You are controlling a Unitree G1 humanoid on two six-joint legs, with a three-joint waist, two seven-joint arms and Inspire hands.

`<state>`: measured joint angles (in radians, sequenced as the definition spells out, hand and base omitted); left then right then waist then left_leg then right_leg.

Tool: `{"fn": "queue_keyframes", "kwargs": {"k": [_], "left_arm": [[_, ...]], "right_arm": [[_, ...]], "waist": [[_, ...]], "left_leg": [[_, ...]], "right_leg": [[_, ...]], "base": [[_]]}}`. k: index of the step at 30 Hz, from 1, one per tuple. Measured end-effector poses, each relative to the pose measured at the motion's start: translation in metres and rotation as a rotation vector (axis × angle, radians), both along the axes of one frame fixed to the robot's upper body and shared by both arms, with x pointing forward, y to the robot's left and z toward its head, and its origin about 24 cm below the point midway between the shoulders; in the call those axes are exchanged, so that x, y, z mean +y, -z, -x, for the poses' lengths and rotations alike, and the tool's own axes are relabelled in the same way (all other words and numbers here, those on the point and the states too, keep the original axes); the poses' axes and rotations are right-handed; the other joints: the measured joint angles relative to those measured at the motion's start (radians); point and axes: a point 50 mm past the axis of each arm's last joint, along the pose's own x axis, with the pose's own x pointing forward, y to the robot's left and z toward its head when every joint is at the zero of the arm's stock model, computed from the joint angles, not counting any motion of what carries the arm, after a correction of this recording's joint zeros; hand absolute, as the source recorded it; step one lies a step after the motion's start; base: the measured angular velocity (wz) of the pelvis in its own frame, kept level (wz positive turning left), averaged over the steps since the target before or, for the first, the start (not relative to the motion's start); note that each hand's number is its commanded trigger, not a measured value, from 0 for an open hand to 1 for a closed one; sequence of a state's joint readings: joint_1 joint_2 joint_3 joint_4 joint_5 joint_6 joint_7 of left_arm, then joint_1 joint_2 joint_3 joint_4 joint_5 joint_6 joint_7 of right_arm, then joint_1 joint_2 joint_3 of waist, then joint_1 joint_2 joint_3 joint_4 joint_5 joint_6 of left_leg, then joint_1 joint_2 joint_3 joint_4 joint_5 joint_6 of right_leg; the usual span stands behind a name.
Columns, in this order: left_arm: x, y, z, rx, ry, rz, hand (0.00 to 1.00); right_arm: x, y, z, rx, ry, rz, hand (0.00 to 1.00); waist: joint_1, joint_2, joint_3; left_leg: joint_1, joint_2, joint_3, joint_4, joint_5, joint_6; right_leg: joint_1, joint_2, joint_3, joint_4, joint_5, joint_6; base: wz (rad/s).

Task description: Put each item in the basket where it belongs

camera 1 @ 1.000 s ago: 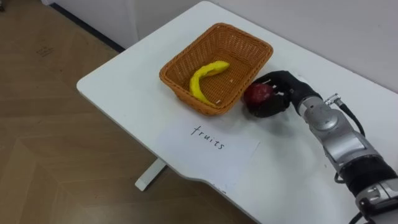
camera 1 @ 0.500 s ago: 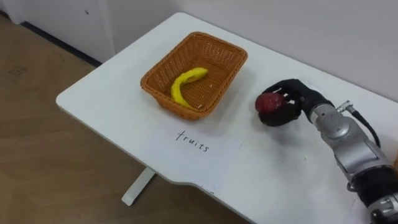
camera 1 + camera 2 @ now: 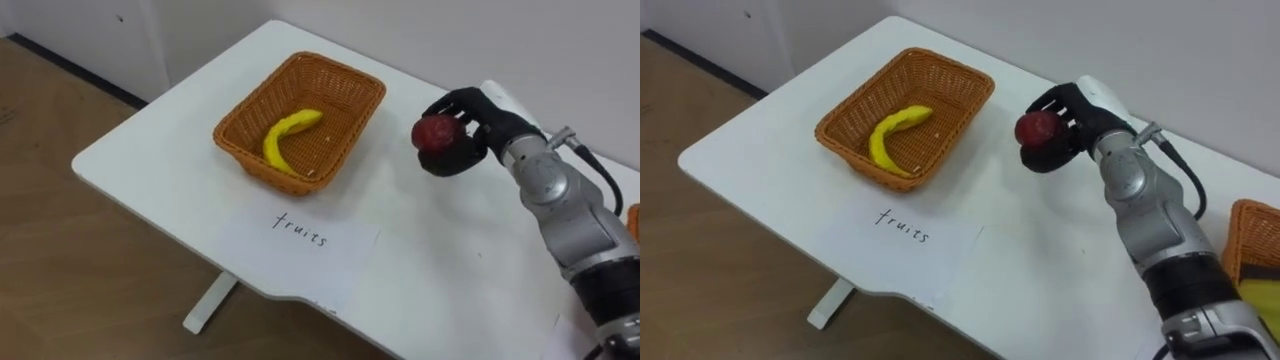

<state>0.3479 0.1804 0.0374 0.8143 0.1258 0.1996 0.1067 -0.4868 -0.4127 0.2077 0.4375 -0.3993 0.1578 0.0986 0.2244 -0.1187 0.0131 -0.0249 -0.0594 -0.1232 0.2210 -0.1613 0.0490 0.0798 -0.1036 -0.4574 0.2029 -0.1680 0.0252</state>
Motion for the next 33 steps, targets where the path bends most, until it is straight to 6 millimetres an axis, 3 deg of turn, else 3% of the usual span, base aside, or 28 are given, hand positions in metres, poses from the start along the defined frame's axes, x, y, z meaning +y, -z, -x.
{"fn": "queue_keyframes", "kwargs": {"k": [6, 11, 17, 21, 24, 29, 33], "left_arm": [[0.000, 0.000, 0.000, 0.006, 0.021, -0.010, 0.00], [0.000, 0.000, 0.000, 0.010, 0.035, -0.026, 0.00], [0.002, 0.000, 0.005, 0.026, 0.041, -0.034, 0.00], [0.003, -0.001, 0.007, 0.027, 0.032, -0.039, 0.00], [0.003, -0.001, 0.008, 0.036, 0.048, -0.046, 0.00], [0.003, -0.001, 0.008, 0.035, 0.047, -0.056, 0.00], [0.003, -0.001, 0.009, 0.039, 0.047, -0.056, 0.00]], "right_arm": [[0.008, -0.015, -0.001, -0.070, -0.027, 0.001, 1.00], [0.010, -0.019, -0.001, -0.086, -0.033, -0.001, 1.00], [0.020, -0.029, 0.000, -0.131, -0.067, -0.016, 1.00], [0.026, -0.032, 0.000, -0.144, -0.084, -0.025, 1.00], [0.030, -0.034, 0.001, -0.155, -0.099, -0.025, 1.00], [0.044, -0.026, 0.003, -0.130, -0.142, 0.019, 1.00], [0.056, -0.025, 0.004, -0.125, -0.162, 0.018, 1.00]], "waist": [[0.010, 0.005, -0.0003], [0.035, 0.003, -0.0081], [0.054, 0.003, -0.0081], [0.060, -0.004, -0.0078], [0.079, -0.015, -0.0023], [0.109, -0.024, -0.0060], [0.114, -0.026, -0.0062]], "left_leg": [[-0.002, 0.000, -0.001, 0.000, 0.000, 0.000], [0.001, 0.000, -0.003, -0.004, 0.001, 0.000], [0.016, -0.001, -0.012, -0.008, 0.001, 0.000], [0.018, -0.003, -0.019, -0.008, 0.001, 0.000], [0.017, -0.004, -0.022, -0.008, 0.001, 0.000], [0.019, -0.004, -0.022, -0.007, 0.001, -0.001], [0.017, -0.005, -0.028, -0.007, 0.001, -0.001]], "right_leg": [[-0.003, 0.000, 0.000, 0.000, 0.000, 0.000], [-0.003, 0.001, 0.009, 0.000, 0.000, 0.000], [0.015, 0.001, 0.002, -0.001, -0.001, 0.001], [0.023, -0.001, -0.009, 0.000, -0.002, 0.004], [0.022, -0.001, -0.011, 0.000, -0.003, 0.004], [0.023, -0.001, -0.012, -0.001, -0.003, 0.004], [0.023, -0.002, -0.016, -0.001, -0.003, 0.004]], "base": [[0.00], [-0.01], [0.03], [0.10], [0.02], [0.00], [0.04]]}}
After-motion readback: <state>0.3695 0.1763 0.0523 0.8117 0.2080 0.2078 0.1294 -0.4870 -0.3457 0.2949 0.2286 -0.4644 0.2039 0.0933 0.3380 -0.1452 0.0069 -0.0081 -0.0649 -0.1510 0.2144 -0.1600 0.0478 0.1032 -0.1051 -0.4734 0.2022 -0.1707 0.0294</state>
